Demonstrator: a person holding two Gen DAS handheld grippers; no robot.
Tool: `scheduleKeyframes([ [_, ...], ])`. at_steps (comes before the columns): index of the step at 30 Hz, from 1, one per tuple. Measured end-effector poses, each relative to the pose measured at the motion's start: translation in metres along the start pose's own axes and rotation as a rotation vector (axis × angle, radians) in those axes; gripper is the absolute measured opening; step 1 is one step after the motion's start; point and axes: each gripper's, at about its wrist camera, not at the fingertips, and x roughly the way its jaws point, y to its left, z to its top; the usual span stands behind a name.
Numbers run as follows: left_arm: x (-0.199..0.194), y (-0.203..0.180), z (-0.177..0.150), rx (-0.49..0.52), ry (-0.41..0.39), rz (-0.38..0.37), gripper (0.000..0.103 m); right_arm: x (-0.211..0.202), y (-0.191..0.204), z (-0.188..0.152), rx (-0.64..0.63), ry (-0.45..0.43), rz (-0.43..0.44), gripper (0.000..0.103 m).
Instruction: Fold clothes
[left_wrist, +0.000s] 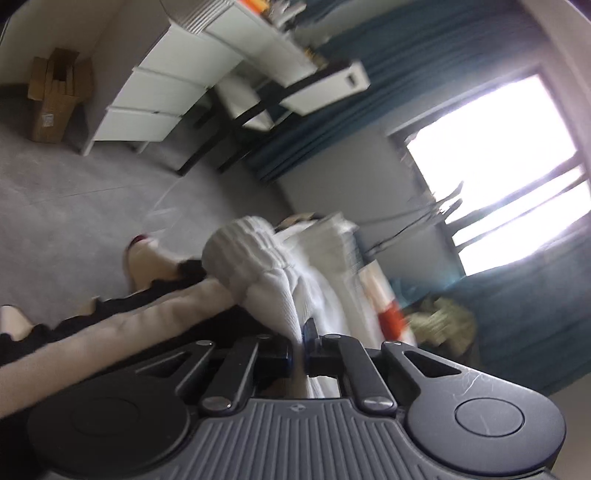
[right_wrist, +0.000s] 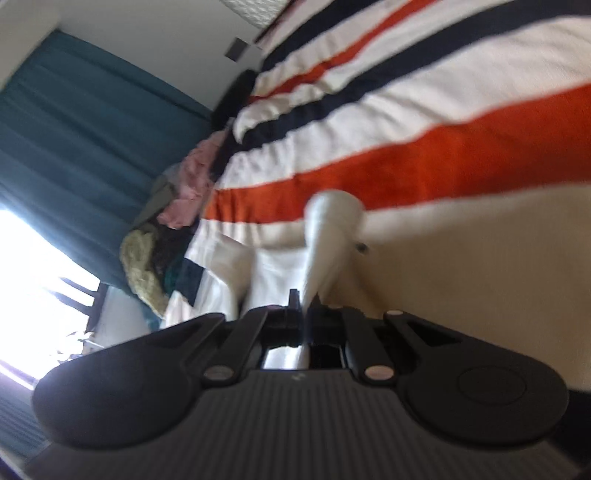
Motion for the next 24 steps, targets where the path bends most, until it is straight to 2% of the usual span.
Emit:
scheduleKeyframes([
  [5,0.021,-0.048,0.02,0.054,-0.066,-0.036,0.005,0.014,0.057,0.027,-0.087,-0.026,0.066,0.005],
  [9,0.07,-0.103,0.035,0.108,-0.079,-0.02,0.005,0.051,0.128,0.036,-0.214,-0.059,0.087,0.005],
  [13,0.151,-0.151,0.046,0.145,-0.088,0.038,0.005,0.117,0.192,0.034,-0.34,-0.105,0.042,0.005],
  [18,0.278,-0.195,0.04,0.217,-0.09,0.106,0.005,0.224,0.237,0.014,-0.473,-0.148,-0.072,0.005],
  [22,0.375,-0.208,0.02,0.334,-0.053,0.166,0.006,0.313,0.245,-0.004,-0.599,-0.144,-0.186,0.005],
  [24,0.412,-0.206,0.01,0.368,-0.019,0.223,0.006,0.335,0.232,-0.008,-0.613,-0.117,-0.196,0.005],
])
